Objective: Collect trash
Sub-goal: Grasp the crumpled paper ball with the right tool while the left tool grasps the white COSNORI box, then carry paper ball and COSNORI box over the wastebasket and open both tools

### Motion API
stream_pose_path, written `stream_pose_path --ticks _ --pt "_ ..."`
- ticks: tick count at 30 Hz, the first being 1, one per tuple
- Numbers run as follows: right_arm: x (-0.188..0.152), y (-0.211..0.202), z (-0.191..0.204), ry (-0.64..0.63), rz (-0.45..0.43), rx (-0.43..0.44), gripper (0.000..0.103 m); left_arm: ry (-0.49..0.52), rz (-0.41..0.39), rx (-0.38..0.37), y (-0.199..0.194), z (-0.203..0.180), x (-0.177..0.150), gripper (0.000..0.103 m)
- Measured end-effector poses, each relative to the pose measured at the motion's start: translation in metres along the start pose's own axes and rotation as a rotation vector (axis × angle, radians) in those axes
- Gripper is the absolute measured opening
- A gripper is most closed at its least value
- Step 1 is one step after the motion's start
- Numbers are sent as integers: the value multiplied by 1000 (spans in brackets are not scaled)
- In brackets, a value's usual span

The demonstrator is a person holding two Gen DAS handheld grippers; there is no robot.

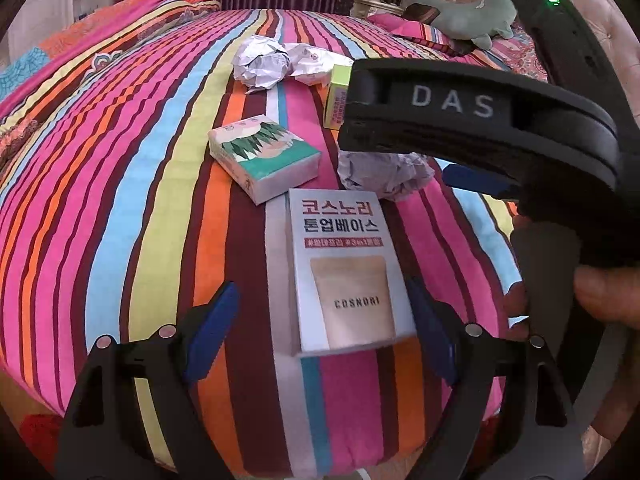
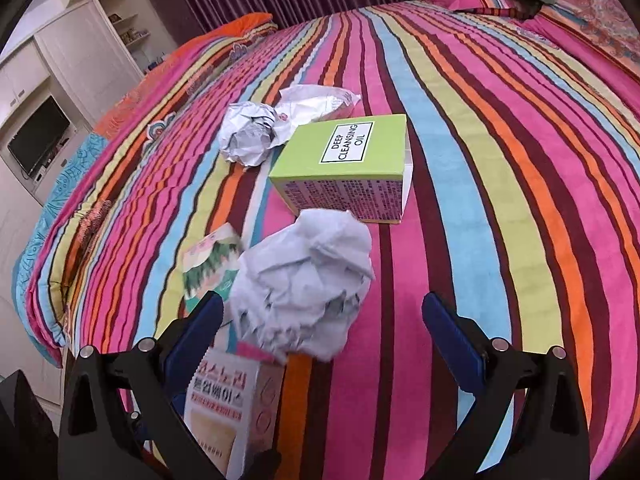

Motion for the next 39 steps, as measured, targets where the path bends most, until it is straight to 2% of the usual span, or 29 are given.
stream_pose_path --ticks 3,6,9,10,11,12,13,15,19,28,39 --pt "4 8 -3 -12 9 -31 95 11 5 12 5 2 3 81" --pt "5 10 -4 -11 28 -22 95 22 2 19 7 3 4 79" --pt "5 11 -2 -32 28 -27 95 34 -1 35 8 5 5 69" --pt "5 13 -2 -37 30 -29 94 38 -1 43 8 6 6 63" --pt "5 14 -1 -43 31 -29 90 43 -2 50 8 7 6 55" --pt "4 12 1 -41 34 -5 79 48 -4 53 8 8 6 51" --pt "5 14 2 -36 37 7 71 50 -5 51 8 10 7 50" --pt "4 13 6 -42 40 18 63 59 -6 40 8 12 7 49" --pt "3 8 12 -78 28 -8 57 72 -10 27 7 12 7 48" --pt "6 -19 -10 2 -24 -14 55 71 -36 -21 -7 15 11 48" --pt "-15 -63 -38 103 -70 -21 55 69 -60 -44 -41 26 6 48"
Point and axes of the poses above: each gripper's, at about its wrist camera, not at the fingertips, and y roughly the way its jaws point, z to its left, x to its top, the point moved 6 cm from there along y, roughly the way its jaws point, and after that the axes turned 13 degrees about y, right-handed, at the moved point
